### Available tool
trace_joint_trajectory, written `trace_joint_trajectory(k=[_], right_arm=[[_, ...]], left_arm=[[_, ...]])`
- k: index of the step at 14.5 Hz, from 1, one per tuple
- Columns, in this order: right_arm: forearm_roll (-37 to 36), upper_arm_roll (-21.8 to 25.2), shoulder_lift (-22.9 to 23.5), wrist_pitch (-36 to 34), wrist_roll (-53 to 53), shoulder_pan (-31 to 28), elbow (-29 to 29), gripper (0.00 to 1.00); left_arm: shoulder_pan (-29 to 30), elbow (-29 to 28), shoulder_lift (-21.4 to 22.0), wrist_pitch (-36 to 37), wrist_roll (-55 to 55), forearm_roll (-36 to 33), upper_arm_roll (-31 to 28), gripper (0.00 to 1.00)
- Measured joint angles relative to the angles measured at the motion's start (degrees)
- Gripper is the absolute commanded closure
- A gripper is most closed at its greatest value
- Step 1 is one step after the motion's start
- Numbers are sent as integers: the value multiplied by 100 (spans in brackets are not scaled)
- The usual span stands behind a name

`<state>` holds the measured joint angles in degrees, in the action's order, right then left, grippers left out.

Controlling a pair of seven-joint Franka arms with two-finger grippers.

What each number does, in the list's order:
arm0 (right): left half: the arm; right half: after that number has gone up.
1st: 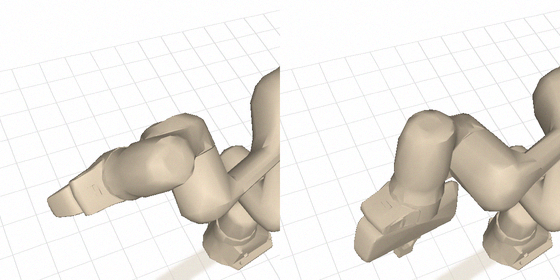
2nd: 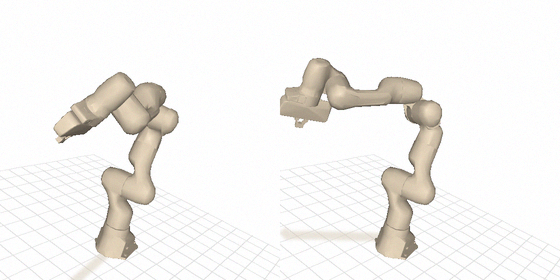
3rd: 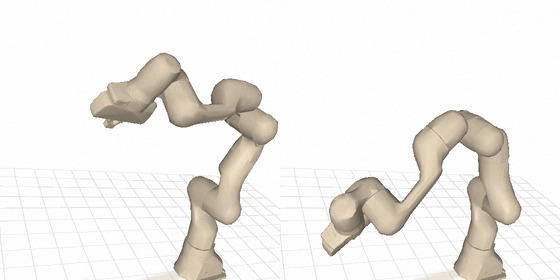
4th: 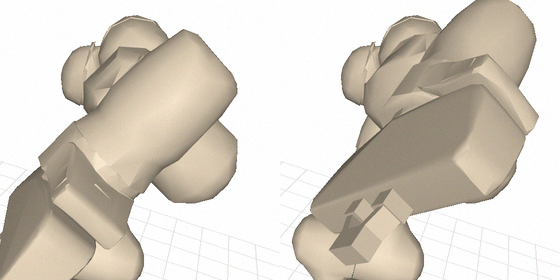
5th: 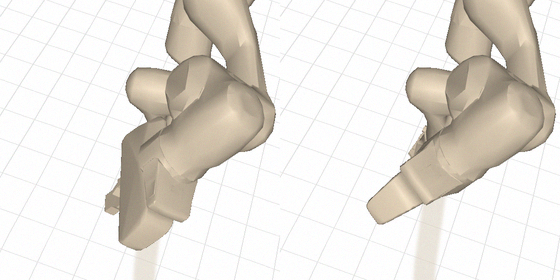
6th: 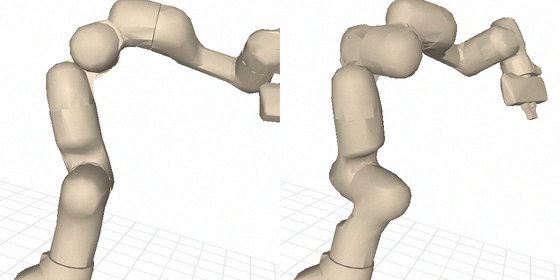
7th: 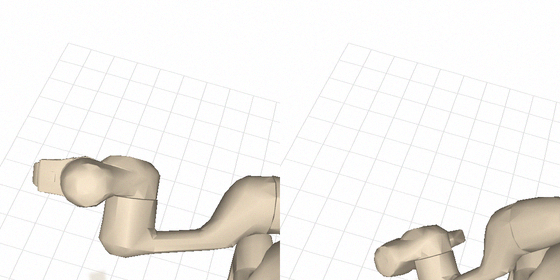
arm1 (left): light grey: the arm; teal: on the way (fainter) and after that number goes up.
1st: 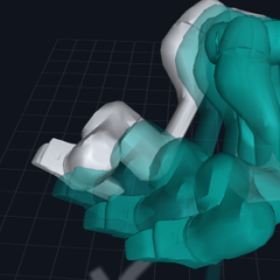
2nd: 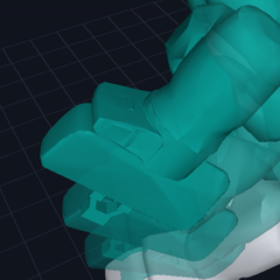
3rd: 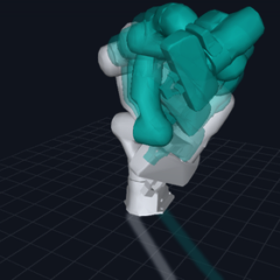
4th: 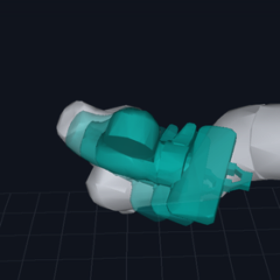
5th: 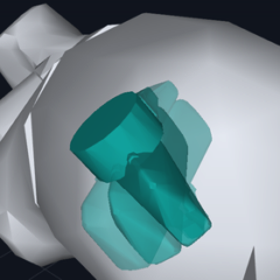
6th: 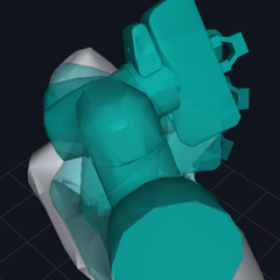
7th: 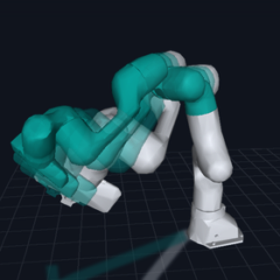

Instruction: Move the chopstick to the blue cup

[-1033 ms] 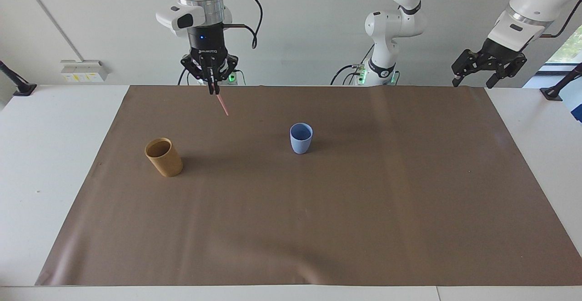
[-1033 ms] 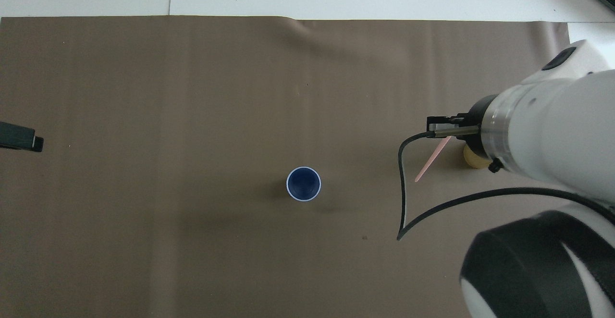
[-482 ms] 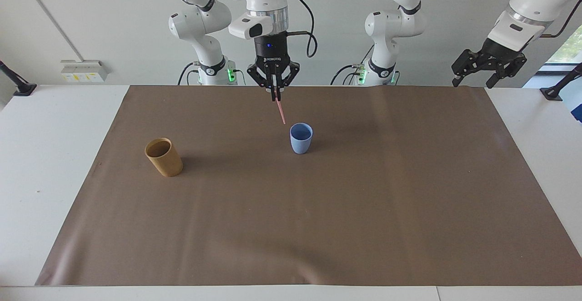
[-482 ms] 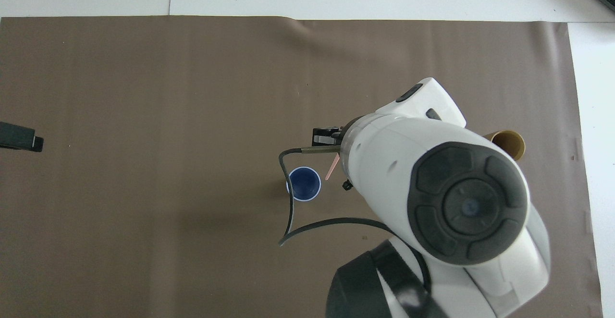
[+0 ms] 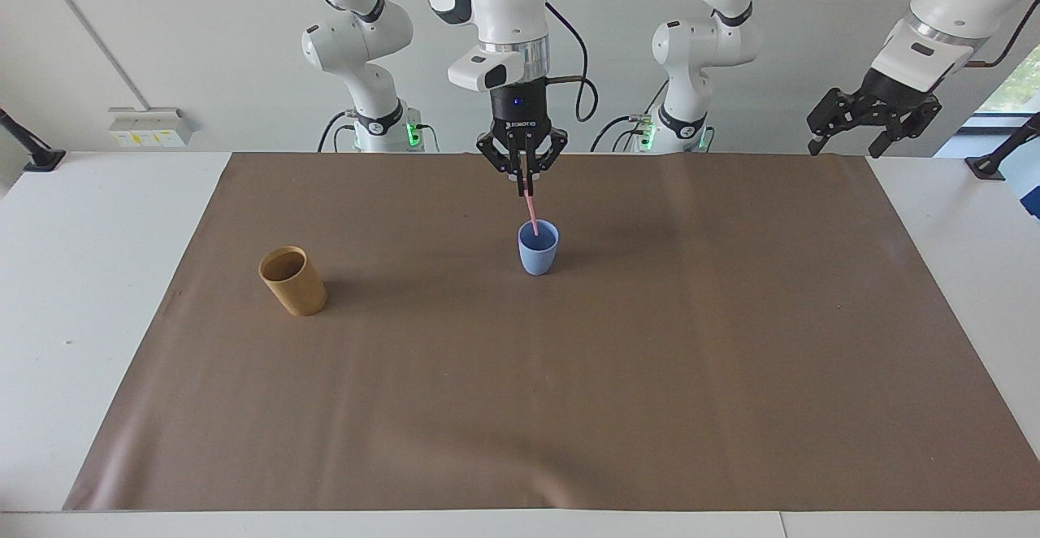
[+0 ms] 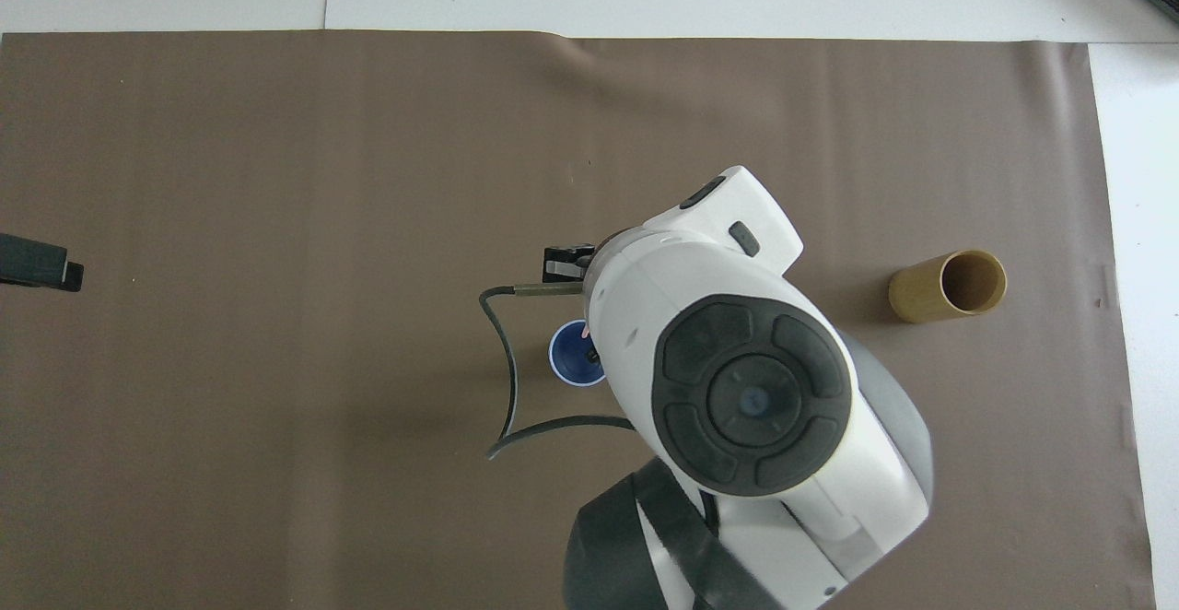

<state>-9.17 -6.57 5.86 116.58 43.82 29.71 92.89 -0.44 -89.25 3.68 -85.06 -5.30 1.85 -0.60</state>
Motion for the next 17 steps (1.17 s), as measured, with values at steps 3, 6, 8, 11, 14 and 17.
trace_joint_trajectory(k=[3,6,8,11,14,17], right_arm=[[-84,-2,153,66,143,110,11,100],[-93,3,178,66,152,114,55,100],[-93,3,179,66,164,114,114,89],[-93,3,179,66,223,114,184,24],[-93,3,179,66,296,115,185,0],[-94,3,179,66,299,115,184,0]], left_arm=[[0,0,0,0,0,0,0,0],[0,0,0,0,1,0,0,0],[0,0,0,0,1,0,0,0],[0,0,0,0,1,0,0,0],[0,0,0,0,1,0,0,0],[0,0,0,0,1,0,0,0]])
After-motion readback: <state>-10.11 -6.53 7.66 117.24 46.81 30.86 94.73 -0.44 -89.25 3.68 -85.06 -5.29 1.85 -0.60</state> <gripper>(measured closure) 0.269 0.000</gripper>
